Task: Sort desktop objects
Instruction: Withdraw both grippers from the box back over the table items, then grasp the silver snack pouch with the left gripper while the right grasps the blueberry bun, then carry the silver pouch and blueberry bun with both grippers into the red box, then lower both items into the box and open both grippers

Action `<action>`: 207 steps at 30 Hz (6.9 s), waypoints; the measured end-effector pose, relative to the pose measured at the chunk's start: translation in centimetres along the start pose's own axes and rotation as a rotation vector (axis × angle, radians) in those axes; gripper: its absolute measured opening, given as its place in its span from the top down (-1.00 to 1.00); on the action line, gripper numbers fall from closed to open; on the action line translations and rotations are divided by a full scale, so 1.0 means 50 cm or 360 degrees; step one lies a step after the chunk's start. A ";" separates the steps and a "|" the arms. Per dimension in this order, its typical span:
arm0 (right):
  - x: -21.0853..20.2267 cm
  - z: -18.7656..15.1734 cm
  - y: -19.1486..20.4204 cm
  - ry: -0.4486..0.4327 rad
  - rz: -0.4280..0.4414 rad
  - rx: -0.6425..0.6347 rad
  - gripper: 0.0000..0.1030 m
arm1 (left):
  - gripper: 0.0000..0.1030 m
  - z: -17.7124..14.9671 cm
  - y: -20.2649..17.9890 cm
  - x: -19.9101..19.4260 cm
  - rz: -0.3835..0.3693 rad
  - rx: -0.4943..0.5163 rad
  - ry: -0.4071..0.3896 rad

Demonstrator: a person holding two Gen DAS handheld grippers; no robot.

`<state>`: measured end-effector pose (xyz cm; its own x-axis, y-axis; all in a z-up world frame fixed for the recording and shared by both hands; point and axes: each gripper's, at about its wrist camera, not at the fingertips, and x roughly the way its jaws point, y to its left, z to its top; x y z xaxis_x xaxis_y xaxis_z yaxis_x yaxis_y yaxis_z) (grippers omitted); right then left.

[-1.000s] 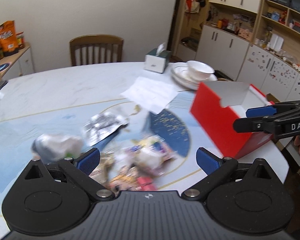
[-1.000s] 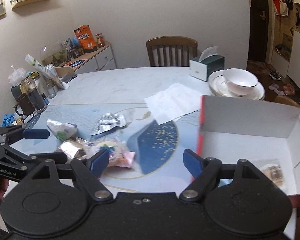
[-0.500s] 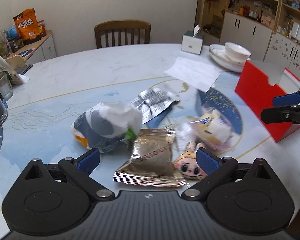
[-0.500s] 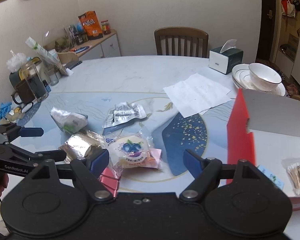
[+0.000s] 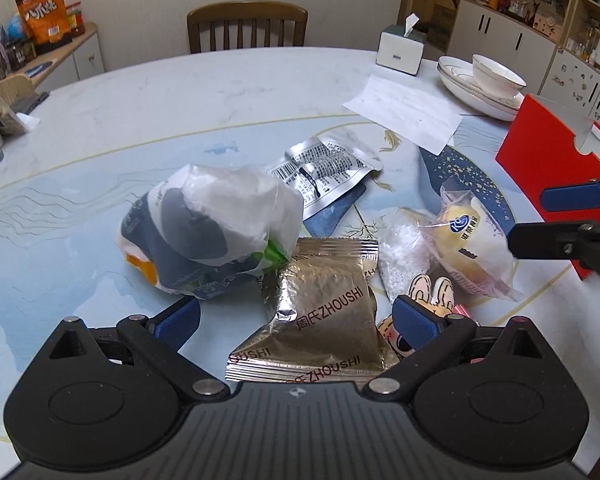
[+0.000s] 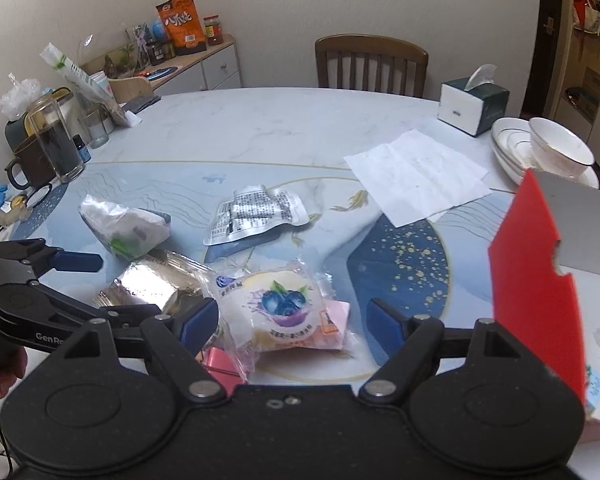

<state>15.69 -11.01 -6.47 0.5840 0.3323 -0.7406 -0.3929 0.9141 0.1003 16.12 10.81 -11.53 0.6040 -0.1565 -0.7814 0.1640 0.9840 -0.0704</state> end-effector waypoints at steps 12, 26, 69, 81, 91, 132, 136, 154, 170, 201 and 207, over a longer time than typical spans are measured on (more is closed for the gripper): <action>0.067 0.007 0.025 0.0070 -0.0004 -0.0082 -0.57 | -0.99 0.016 0.011 0.043 -0.0001 -0.0083 0.0075; 0.090 -0.003 0.011 0.0080 0.0003 -0.0055 -0.55 | -0.50 0.017 -0.009 0.045 -0.0029 -0.0036 0.0090; -0.064 -0.016 -0.054 -0.0052 0.0116 -0.0029 0.02 | 0.05 0.025 -0.053 -0.107 -0.0289 -0.0243 0.0023; -0.110 -0.026 -0.111 -0.0069 0.0149 0.0048 0.02 | 0.05 0.050 -0.048 -0.123 -0.0393 -0.0495 -0.0066; -0.156 -0.018 -0.150 -0.0139 0.0155 0.0068 0.02 | 0.05 0.080 -0.113 -0.142 -0.0387 -0.0388 -0.0117; -0.264 -0.043 -0.532 -0.0277 -0.0076 0.0228 0.02 | 0.04 0.252 -0.587 -0.013 -0.0551 0.0175 -0.0086; -0.255 -0.037 -0.561 -0.0260 -0.0102 0.0232 0.02 | 0.04 0.265 -0.623 0.013 -0.0540 0.0248 -0.0064; -0.123 0.012 -0.657 -0.0012 -0.0243 0.0140 0.01 | 0.04 0.304 -0.723 0.173 -0.0388 0.0524 0.0191; -0.034 0.014 -0.685 0.0275 -0.0233 0.0190 0.00 | 0.05 0.313 -0.750 0.239 -0.0320 0.0592 0.0354; -0.137 0.022 -0.633 0.0142 -0.0169 0.0142 -0.21 | 0.05 0.295 -0.705 0.102 -0.0403 0.0411 0.0094; -0.172 0.023 -0.604 0.0078 -0.0136 0.0137 -0.22 | 0.05 0.286 -0.686 0.055 -0.0431 0.0391 0.0019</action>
<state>23.35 -41.19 -2.36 0.5762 0.2427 -0.7805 -0.2797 0.9558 0.0907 23.31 -24.59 -2.37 0.5041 -0.4060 -0.7622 0.5000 0.8568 -0.1258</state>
